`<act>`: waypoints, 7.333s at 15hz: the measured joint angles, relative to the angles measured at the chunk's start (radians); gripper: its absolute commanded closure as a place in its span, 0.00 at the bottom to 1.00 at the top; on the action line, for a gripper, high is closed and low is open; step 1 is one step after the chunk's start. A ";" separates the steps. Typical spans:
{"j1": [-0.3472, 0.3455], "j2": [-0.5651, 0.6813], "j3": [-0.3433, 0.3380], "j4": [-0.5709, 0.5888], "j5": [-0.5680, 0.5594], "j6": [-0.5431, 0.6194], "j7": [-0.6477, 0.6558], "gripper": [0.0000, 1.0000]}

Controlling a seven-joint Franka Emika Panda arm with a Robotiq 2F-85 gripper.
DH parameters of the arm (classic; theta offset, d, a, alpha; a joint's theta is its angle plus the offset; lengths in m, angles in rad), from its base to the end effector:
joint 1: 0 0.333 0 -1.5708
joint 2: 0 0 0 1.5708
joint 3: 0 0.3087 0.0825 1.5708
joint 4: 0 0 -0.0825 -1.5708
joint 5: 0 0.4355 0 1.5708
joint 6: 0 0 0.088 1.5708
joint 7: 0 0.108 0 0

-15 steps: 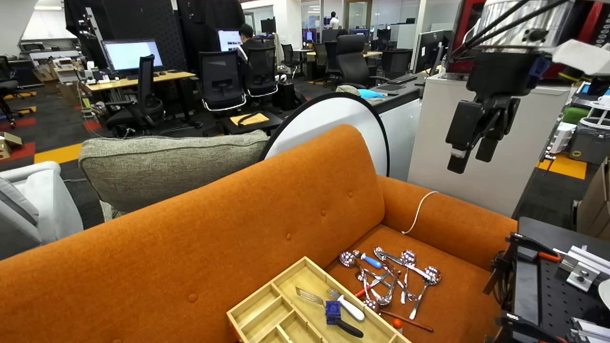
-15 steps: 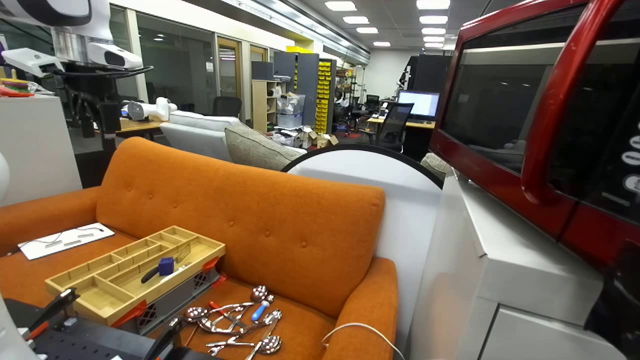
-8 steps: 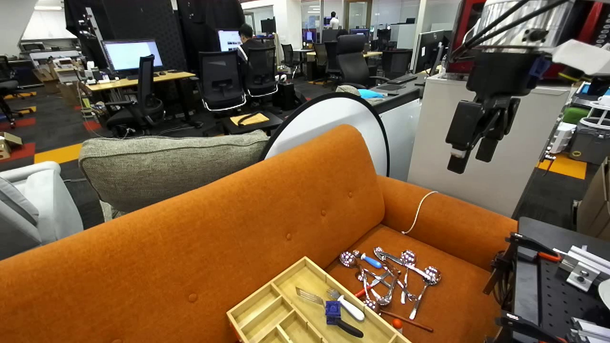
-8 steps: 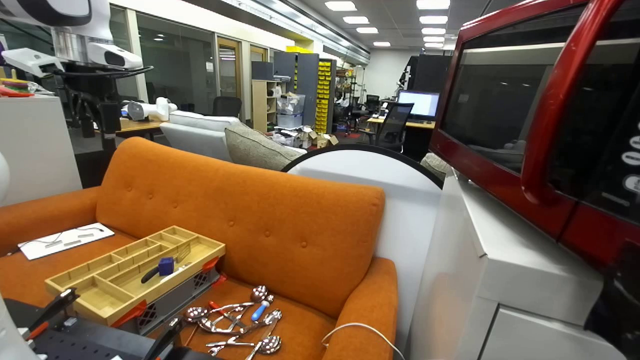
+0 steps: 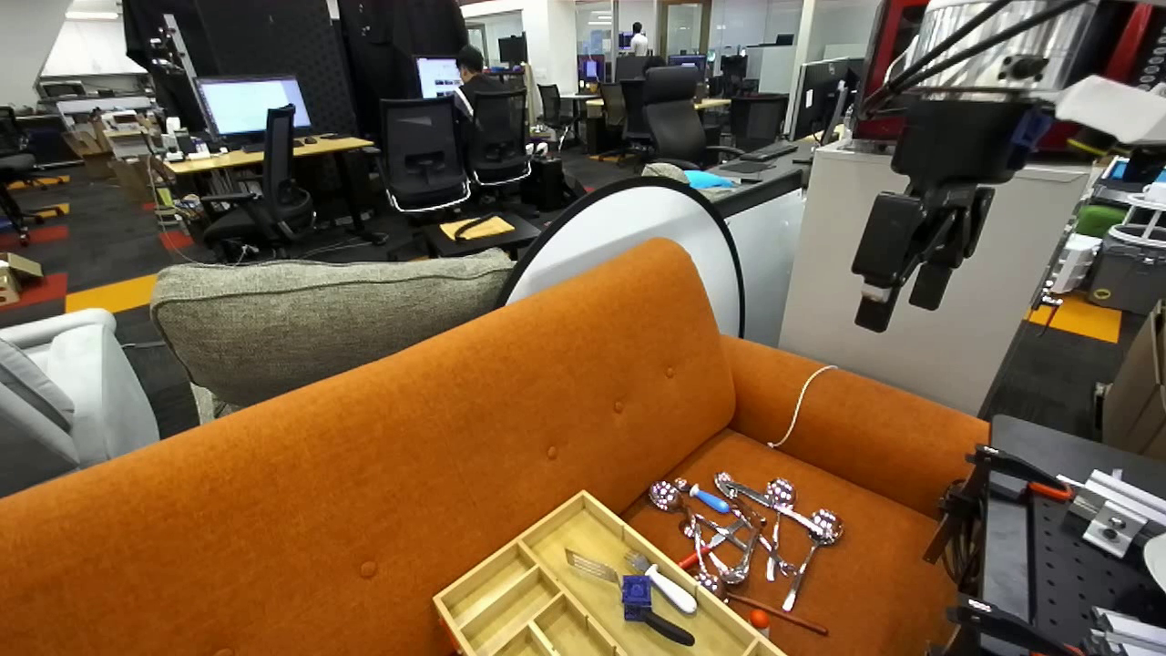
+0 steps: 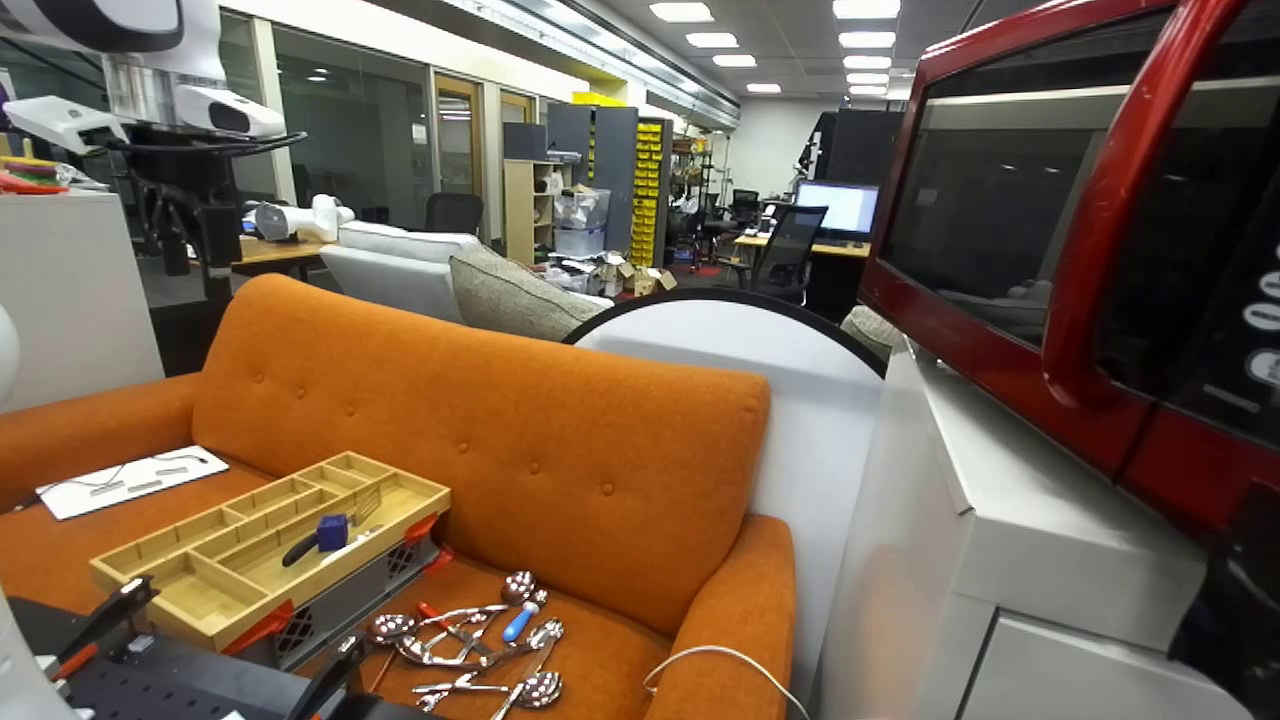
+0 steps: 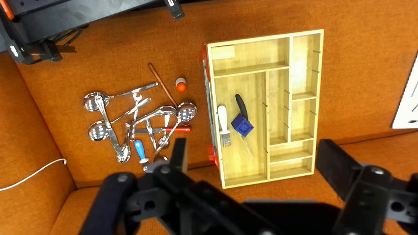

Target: Pick up one silver spoon and move it forwards

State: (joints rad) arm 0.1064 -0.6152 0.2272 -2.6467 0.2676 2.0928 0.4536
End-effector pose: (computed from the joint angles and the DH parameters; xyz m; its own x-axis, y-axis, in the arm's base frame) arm 0.3880 0.1408 0.4048 0.9598 -0.2808 -0.0023 -0.2791 -0.9529 -0.1191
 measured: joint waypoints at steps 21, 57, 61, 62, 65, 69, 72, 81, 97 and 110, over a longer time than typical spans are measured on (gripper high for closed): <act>-0.004 0.016 0.000 -0.013 0.000 0.019 0.014 0.00; -0.105 0.780 -0.073 0.073 -0.044 0.493 0.518 0.00; -0.090 0.782 -0.088 0.073 -0.044 0.494 0.520 0.00; -0.081 0.790 -0.100 0.073 -0.044 0.496 0.527 0.00; -0.064 0.856 -0.139 0.076 -0.044 0.530 0.559 0.00; -0.055 1.006 -0.175 0.116 -0.021 0.622 0.579 0.00; -0.055 1.132 -0.186 0.178 0.028 0.653 0.579 0.00; -0.047 1.146 -0.191 0.190 0.030 0.653 0.577 0.00; -0.123 1.639 -0.178 0.553 0.209 0.742 0.491 0.00; -0.140 1.847 -0.214 0.798 0.212 0.664 0.570 0.00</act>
State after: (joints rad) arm -0.0339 1.2321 0.0134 -1.8483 0.4793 2.7567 1.0235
